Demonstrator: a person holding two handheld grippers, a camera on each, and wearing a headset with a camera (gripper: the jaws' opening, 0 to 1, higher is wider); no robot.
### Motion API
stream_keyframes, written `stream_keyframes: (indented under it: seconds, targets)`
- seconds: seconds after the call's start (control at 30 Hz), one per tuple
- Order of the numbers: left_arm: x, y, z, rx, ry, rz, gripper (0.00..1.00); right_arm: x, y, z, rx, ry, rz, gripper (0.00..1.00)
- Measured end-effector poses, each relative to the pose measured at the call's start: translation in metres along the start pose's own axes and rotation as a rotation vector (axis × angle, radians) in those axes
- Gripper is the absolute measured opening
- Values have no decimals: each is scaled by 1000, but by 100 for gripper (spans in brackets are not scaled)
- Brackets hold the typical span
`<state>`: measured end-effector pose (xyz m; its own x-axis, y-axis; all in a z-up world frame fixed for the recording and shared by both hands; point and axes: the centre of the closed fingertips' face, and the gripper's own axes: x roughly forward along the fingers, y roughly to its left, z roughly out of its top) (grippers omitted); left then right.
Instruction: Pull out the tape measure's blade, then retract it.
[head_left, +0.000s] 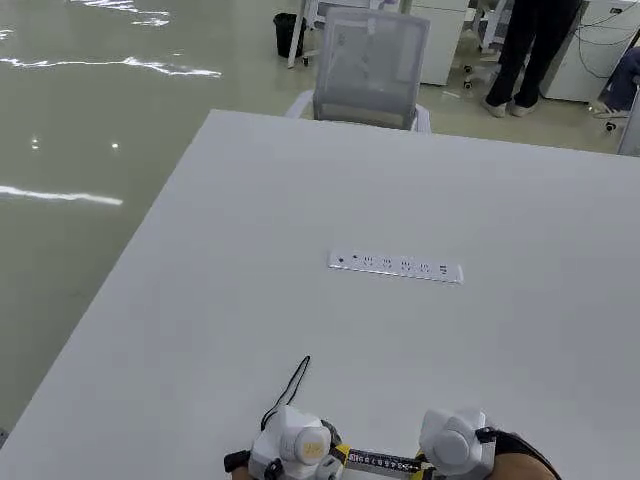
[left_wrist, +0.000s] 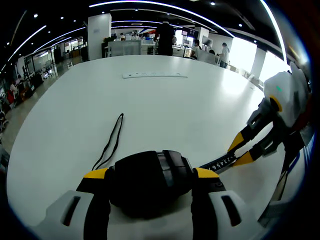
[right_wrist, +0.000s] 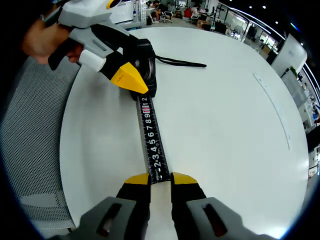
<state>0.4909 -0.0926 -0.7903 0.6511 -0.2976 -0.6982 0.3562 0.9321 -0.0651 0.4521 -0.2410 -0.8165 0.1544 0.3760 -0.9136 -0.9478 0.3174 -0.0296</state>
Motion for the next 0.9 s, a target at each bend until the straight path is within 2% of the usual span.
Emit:
stream_keyframes:
  seconds: [0.9]
  targets:
    - [-1, 0, -1, -8, -8, 17, 63, 5, 1, 11, -32, -3, -4, 14]
